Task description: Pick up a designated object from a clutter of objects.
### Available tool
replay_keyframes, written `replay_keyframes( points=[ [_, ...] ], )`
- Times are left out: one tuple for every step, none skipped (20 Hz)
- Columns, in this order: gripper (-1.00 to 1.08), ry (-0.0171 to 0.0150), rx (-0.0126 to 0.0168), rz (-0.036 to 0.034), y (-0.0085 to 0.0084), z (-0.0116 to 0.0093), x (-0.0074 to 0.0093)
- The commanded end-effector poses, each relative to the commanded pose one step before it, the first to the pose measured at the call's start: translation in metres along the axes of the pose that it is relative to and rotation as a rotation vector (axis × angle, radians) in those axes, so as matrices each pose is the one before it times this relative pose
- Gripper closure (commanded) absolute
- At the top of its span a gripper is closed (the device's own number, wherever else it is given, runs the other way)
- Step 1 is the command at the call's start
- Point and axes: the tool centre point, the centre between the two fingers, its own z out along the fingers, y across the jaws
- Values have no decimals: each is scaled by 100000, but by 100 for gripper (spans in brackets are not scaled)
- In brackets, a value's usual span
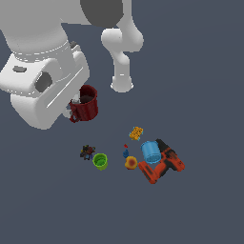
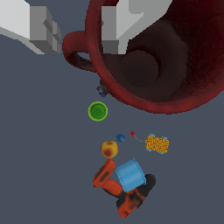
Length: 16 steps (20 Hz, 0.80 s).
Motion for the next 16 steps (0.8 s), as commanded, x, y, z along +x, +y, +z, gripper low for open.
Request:
replay_keyframes(
  points=[
    [108, -60, -138, -91, 467, -2082, -1342],
    [108, 0, 0, 0, 185, -694, -491],
    [108, 0, 0, 0, 180, -665, -471],
    [108, -47, 7, 9, 179, -633, -438],
    [108, 0, 0, 0, 171, -612, -433],
    [108, 0, 0, 0, 167, -588, -416],
    [108, -47, 7, 10, 166, -557, -382],
    [108, 0, 0, 0, 154, -521, -368],
    [108, 0, 0, 0, 143, -476, -336],
    [108, 0, 0, 0, 132, -434, -306],
    [108, 0, 0, 0, 122, -396, -279],
    [108, -47, 7, 11, 117, -356, -237],
    [108, 0, 0, 0, 106, -325, -227],
    [108, 0, 0, 0, 99, -297, -206],
    [108, 0, 0, 0, 92, -270, -187],
    [108, 0, 0, 0, 84, -244, -169]
  ],
)
